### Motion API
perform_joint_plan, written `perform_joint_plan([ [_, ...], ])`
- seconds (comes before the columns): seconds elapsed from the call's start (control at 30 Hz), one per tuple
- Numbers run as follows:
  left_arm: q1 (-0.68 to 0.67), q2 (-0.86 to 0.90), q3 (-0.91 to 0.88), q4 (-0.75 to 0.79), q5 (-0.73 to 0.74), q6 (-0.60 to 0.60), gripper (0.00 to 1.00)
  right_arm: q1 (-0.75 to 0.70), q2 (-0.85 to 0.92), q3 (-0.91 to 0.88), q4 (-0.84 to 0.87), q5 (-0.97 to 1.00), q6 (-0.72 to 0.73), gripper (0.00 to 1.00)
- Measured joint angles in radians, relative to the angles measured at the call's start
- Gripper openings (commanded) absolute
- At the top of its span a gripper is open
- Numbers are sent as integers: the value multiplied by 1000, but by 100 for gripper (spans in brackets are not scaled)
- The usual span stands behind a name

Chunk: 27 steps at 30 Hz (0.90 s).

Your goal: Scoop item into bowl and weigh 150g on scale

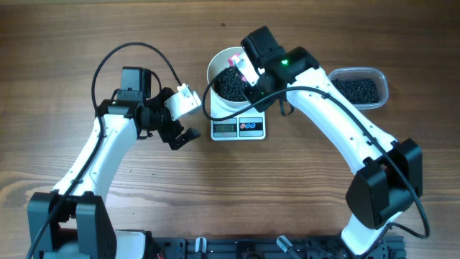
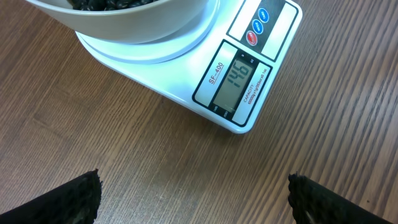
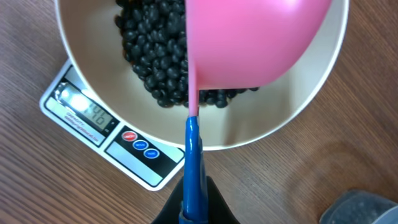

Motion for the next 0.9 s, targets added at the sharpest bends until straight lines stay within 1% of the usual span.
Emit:
perform_joint_plan([
  [0.13,0,0,0,0,0,0,100,-3,0,0,0,-39,1,4],
  [0.27,0,0,0,0,0,0,100,-39,0,0,0,-176,9,4],
  [0.33,0,0,0,0,0,0,100,-84,0,0,0,-270,13,4],
  [0.5,0,0,0,0,0,0,100,-167,0,0,0,-403,29,4],
  [0.67,0,0,0,0,0,0,100,-200,0,0,-1,-452,36,4],
  [0.9,0,0,0,0,0,0,100,-201,0,0,-1,-466,36,4],
])
